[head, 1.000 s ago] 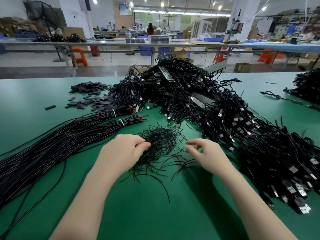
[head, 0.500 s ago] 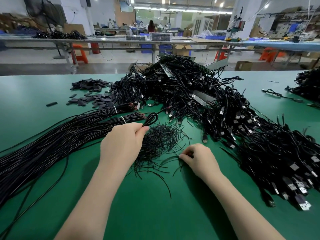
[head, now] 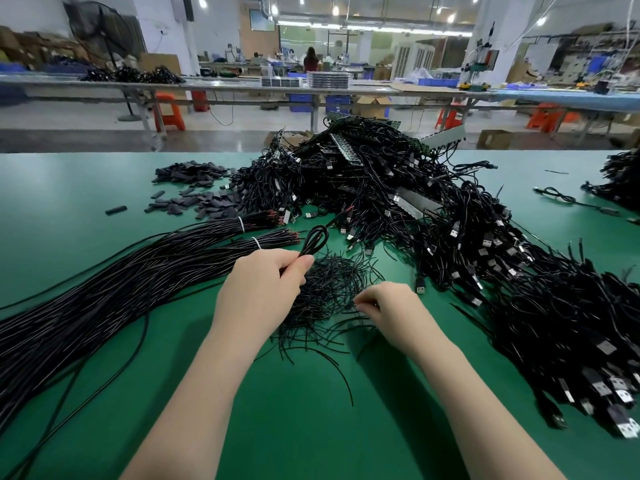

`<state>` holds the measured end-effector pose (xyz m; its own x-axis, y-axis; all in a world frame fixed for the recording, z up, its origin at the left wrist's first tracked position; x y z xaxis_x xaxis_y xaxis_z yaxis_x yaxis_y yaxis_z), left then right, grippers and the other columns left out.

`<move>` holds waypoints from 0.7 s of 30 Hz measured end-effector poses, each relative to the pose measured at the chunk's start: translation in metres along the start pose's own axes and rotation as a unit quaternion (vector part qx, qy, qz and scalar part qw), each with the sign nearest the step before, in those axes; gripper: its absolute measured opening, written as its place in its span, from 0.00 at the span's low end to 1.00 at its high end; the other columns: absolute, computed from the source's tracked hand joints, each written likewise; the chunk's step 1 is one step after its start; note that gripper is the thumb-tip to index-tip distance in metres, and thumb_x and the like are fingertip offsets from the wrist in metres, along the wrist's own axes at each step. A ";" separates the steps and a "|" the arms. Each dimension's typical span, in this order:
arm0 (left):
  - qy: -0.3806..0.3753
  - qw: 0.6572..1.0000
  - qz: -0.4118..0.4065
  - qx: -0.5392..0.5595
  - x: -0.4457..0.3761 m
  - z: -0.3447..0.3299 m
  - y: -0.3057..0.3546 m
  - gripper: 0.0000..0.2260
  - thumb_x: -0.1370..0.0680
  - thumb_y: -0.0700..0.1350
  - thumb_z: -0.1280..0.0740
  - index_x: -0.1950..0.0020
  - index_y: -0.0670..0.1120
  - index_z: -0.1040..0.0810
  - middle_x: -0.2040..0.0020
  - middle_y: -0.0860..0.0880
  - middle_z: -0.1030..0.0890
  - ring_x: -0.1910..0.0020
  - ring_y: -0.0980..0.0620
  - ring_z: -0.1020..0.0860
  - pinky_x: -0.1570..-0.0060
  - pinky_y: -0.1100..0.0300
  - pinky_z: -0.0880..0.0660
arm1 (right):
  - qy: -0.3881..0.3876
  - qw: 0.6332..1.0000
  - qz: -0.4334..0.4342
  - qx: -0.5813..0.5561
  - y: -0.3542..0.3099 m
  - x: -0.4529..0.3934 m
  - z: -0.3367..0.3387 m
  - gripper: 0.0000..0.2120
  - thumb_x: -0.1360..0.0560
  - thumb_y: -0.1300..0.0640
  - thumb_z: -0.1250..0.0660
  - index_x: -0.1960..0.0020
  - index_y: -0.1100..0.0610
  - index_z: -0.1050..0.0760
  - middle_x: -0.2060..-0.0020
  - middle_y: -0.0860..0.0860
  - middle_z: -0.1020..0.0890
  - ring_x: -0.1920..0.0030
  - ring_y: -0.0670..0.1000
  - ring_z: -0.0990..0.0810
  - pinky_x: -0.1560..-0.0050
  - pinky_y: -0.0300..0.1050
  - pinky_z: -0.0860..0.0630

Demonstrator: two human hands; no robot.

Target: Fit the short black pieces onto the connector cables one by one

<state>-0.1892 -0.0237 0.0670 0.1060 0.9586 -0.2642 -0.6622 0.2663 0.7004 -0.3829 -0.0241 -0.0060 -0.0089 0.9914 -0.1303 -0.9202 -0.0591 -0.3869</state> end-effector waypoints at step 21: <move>-0.047 0.997 -0.061 0.005 0.005 -0.014 0.019 0.13 0.22 0.54 0.35 0.57 0.47 0.18 0.64 0.54 0.17 0.66 0.63 0.19 0.56 0.49 0.21 | 0.199 0.968 0.141 -0.065 -0.077 0.036 0.097 0.05 0.25 0.53 0.30 0.54 0.53 0.18 0.59 0.47 0.21 0.57 0.48 0.24 0.56 0.51 0.24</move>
<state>-0.2111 -0.0148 0.0697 0.2544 0.9243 -0.2844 -0.6330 0.3815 0.6737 -0.3504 0.0278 0.1074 -0.0778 0.8121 -0.5783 -0.8460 -0.3607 -0.3927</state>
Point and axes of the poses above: each hand's wrist, its own x-axis away from the middle knuckle, its own z-axis out of the back of the hand, y = z × x, the point moved 8 cm from there along -x, towards the middle knuckle
